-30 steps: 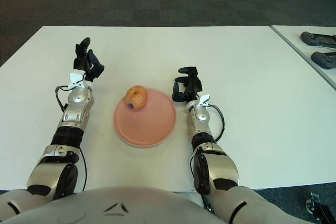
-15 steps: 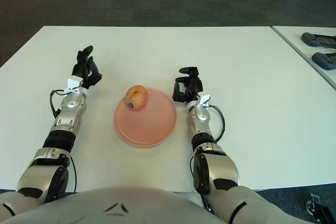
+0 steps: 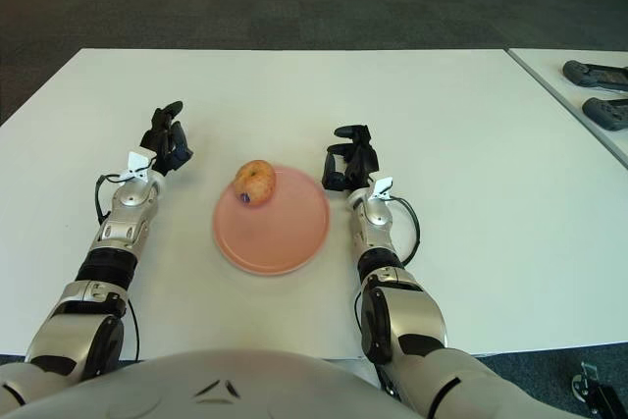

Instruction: Put the apple into the plate.

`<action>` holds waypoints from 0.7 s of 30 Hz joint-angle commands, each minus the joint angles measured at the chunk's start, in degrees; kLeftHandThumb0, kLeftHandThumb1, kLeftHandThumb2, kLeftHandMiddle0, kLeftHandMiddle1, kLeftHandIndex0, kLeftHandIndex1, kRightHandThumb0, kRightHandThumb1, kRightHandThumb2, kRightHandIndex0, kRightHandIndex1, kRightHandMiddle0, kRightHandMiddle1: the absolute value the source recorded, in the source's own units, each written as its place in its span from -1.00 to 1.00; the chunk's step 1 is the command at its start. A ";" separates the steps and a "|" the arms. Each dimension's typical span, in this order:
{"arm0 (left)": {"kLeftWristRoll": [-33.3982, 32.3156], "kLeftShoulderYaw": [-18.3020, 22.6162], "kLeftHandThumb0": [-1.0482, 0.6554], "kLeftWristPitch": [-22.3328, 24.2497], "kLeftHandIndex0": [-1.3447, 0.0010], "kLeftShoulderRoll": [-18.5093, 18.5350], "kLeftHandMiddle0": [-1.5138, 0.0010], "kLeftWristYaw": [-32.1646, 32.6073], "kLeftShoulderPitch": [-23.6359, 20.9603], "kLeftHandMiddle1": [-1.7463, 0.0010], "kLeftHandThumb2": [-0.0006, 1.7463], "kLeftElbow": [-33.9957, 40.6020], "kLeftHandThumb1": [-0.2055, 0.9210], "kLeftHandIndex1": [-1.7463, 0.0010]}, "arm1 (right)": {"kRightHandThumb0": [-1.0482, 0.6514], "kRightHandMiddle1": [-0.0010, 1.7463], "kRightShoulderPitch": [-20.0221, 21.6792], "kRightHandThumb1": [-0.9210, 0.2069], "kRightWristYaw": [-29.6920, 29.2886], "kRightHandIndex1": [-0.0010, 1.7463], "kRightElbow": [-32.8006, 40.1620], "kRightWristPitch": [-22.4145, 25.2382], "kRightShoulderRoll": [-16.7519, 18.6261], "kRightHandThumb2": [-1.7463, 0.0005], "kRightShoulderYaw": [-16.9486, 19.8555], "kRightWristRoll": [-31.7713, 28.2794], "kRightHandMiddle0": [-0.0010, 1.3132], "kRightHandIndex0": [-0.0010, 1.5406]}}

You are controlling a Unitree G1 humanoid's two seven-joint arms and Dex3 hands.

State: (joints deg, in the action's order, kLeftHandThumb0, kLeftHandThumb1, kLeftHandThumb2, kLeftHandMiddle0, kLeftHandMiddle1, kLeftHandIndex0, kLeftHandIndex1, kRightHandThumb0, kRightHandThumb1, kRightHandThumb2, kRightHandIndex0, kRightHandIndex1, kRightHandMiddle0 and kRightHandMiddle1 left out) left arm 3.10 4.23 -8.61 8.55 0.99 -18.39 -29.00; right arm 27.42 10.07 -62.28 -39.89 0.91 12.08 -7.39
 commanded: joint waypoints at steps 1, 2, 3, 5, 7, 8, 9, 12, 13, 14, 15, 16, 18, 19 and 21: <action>-0.40 0.47 -0.76 0.87 1.00 0.36 0.89 0.01 0.23 0.75 0.12 -0.10 1.00 0.41 | 0.86 1.00 -1.83 0.36 0.20 1.00 -1.58 1.25 0.59 -0.73 0.14 -0.39 0.45 -0.04; -0.43 0.53 -0.76 0.97 1.00 0.27 0.89 0.16 0.23 0.75 0.12 -0.30 1.00 0.40 | 0.86 1.00 -1.82 0.36 0.23 1.00 -1.62 1.25 0.58 -0.73 0.15 -0.40 0.45 -0.04; -0.44 0.58 -0.76 1.11 1.00 0.18 0.89 0.37 0.21 0.75 0.12 -0.50 1.00 0.40 | 0.86 1.00 -1.82 0.36 0.25 1.00 -1.63 1.25 0.58 -0.73 0.17 -0.41 0.45 -0.04; -0.37 0.64 -0.77 1.04 1.00 0.01 0.88 0.82 0.06 0.75 0.12 -1.32 1.00 0.40 | 0.86 1.00 -1.81 0.36 0.25 1.00 -1.65 1.27 0.58 -0.73 0.19 -0.43 0.45 -0.04; -0.14 0.68 -0.77 0.35 1.00 -0.24 0.88 1.58 -0.48 0.74 0.12 -3.58 1.00 0.39 | 0.86 1.00 -1.78 0.36 0.23 1.00 -1.69 1.38 0.57 -0.73 0.20 -0.45 0.45 -0.04; -0.09 0.70 -0.77 0.06 1.00 -0.33 0.88 1.88 -0.72 0.74 0.12 -4.46 1.00 0.38 | 0.86 1.00 -1.76 0.36 0.22 1.00 -1.73 1.42 0.57 -0.73 0.22 -0.47 0.45 -0.04; -0.08 0.70 -0.77 -0.14 1.00 -0.35 0.87 2.04 -0.88 0.74 0.12 -4.97 1.00 0.38 | 0.86 1.00 -1.75 0.36 0.22 1.00 -1.75 1.44 0.57 -0.73 0.23 -0.48 0.45 -0.04; -0.26 0.74 -0.78 -0.70 1.00 -0.42 0.87 2.34 -1.25 0.73 0.12 -6.17 1.00 0.37 | 0.86 1.00 -1.73 0.36 0.05 1.00 -1.80 1.41 0.59 -0.73 0.26 -0.47 0.44 -0.04; -0.32 0.75 -0.78 -0.85 1.00 -0.48 0.87 2.43 -1.31 0.73 0.12 -6.42 1.00 0.37 | 0.86 1.00 -1.77 0.36 0.00 1.00 -1.74 1.38 0.58 -0.73 0.25 -0.45 0.44 -0.04; -0.50 0.84 -0.78 -1.07 1.00 -0.63 0.86 2.51 -1.41 0.73 0.12 -6.93 1.00 0.36 | 0.86 1.00 -1.80 0.36 -0.09 1.00 -1.70 1.30 0.56 -0.73 0.23 -0.39 0.44 -0.04; -0.63 0.92 -0.78 -1.27 1.00 -0.74 0.86 2.57 -1.50 0.73 0.12 -7.32 1.00 0.36 | 0.86 1.00 -1.83 0.36 -0.17 1.00 -1.68 1.24 0.56 -0.73 0.22 -0.35 0.44 -0.04; -0.81 1.03 -0.78 -1.42 1.00 -0.93 0.86 2.70 -1.62 0.73 0.11 -7.83 1.00 0.36 | 0.86 1.00 -1.86 0.36 -0.22 1.00 -1.66 1.14 0.58 -0.73 0.23 -0.35 0.44 -0.04; -0.96 1.16 -0.78 -1.65 1.00 -1.16 0.86 2.92 -1.81 0.73 0.11 -8.51 1.00 0.36 | 0.86 1.00 -1.89 0.36 -0.24 1.00 -1.65 1.04 0.63 -0.73 0.25 -0.38 0.44 -0.04; -0.98 1.20 -0.78 -1.77 1.00 -1.23 0.86 3.00 -1.89 0.73 0.11 -8.76 1.00 0.35 | 0.86 1.00 -1.90 0.36 -0.24 1.00 -1.64 1.01 0.64 -0.73 0.26 -0.40 0.44 -0.04; -0.95 1.29 -0.78 -2.04 1.00 -1.39 0.86 3.23 -2.08 0.73 0.11 -9.29 1.00 0.35 | 0.86 1.00 -1.92 0.36 -0.23 1.00 -1.63 1.00 0.66 -0.73 0.28 -0.43 0.44 -0.04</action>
State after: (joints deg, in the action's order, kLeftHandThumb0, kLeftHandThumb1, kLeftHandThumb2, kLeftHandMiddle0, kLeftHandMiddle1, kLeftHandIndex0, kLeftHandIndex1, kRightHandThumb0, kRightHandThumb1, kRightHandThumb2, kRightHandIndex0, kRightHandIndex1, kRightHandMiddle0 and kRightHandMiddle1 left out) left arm 2.59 5.11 -10.31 7.43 3.63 -19.56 -36.83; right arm 27.44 10.05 -62.38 -39.93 0.92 12.10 -7.44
